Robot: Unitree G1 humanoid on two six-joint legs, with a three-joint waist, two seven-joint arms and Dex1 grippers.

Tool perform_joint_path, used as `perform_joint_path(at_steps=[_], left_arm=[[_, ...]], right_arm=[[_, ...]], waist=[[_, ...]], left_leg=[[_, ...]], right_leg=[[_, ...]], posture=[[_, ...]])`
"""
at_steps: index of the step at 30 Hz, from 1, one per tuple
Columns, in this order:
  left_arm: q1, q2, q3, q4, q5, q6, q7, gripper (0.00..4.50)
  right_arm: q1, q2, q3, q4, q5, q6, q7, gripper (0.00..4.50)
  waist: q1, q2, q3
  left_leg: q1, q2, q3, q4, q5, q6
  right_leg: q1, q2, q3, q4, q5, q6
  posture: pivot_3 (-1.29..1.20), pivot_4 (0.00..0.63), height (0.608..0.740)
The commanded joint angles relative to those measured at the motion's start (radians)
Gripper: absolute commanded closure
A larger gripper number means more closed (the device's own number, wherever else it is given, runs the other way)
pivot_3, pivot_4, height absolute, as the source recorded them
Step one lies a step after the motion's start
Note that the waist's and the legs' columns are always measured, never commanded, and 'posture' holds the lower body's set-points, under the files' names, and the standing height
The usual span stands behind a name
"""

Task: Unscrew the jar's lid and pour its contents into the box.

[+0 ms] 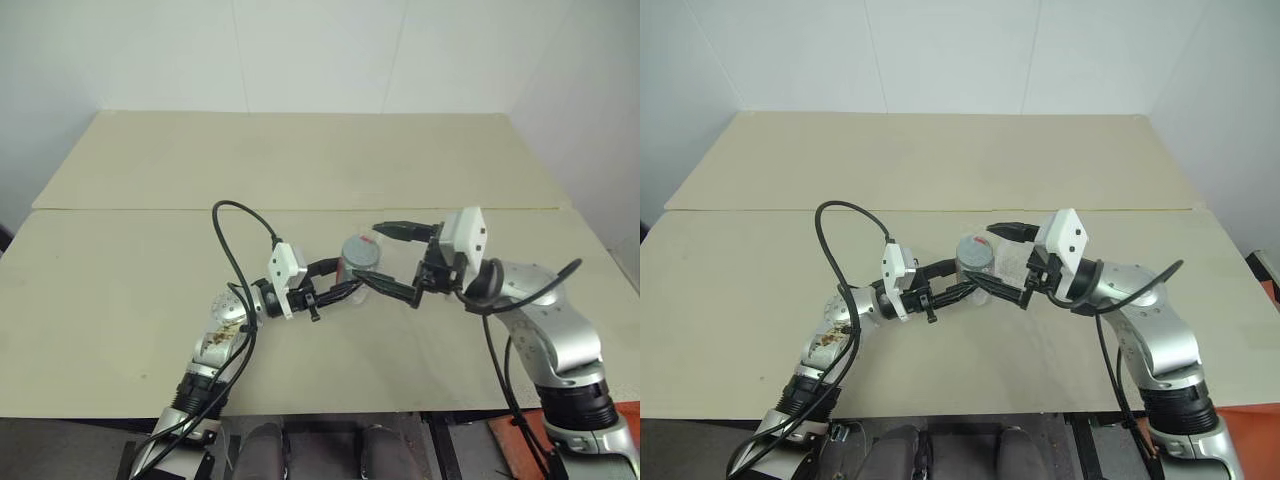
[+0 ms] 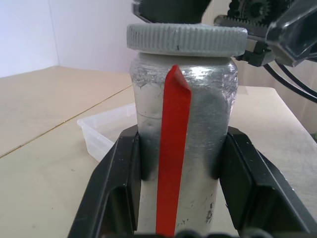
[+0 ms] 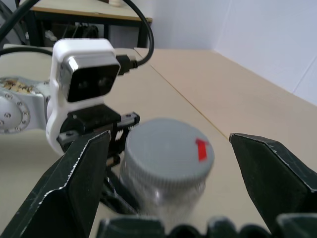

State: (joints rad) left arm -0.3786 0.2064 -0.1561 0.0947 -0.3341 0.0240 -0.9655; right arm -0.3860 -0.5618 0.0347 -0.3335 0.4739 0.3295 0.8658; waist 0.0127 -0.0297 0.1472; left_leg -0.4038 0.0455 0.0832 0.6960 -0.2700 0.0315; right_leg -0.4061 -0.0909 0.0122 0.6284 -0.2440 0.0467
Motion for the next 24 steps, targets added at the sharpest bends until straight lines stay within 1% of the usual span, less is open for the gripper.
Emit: perform_joint_path(at_steps=[1, 6, 11, 24], left_arm=[[-0.009, -0.008, -0.005, -0.027, -0.003, -0.02, 0.002, 2.64], [-0.01, -0.009, -0.007, -0.026, -0.003, -0.021, 0.002, 2.64], [-0.008, -0.01, -0.007, -0.024, -0.003, -0.021, 0.004, 2.64], [-0.01, 0.001, -0.004, -0.02, -0.007, -0.024, -0.003, 2.64]], right_arm=[[-0.04, 0.015, 0.007, 0.005, -0.014, -0.011, -0.01, 0.05], [-0.083, 0.057, 0.03, 0.046, -0.039, -0.014, -0.017, 0.05], [-0.096, 0.073, 0.023, 0.075, -0.057, -0.018, -0.021, 0.05], [-0.054, 0.039, -0.033, 0.064, -0.048, -0.015, -0.017, 0.05]], waist=[[-0.001, 0.0, 0.0], [-0.002, 0.0, 0.0], [0.0, 0.0, 0.0], [-0.001, 0.0, 0.0]], left_leg=[[0.0, 0.0, 0.0, 0.0, 0.0, 0.0], [0.0, 0.0, 0.0, 0.0, 0.0, 0.0], [0.0, 0.0, 0.0, 0.0, 0.0, 0.0], [0.0, 0.0, 0.0, 0.0, 0.0, 0.0]], right_leg=[[0.0, 0.0, 0.0, 0.0, 0.0, 0.0], [0.0, 0.0, 0.0, 0.0, 0.0, 0.0], [0.0, 0.0, 0.0, 0.0, 0.0, 0.0], [0.0, 0.0, 0.0, 0.0, 0.0, 0.0]], posture=[[0.0, 0.15, 0.74], [0.0, 0.15, 0.74], [0.0, 0.15, 0.74], [0.0, 0.15, 0.74]])
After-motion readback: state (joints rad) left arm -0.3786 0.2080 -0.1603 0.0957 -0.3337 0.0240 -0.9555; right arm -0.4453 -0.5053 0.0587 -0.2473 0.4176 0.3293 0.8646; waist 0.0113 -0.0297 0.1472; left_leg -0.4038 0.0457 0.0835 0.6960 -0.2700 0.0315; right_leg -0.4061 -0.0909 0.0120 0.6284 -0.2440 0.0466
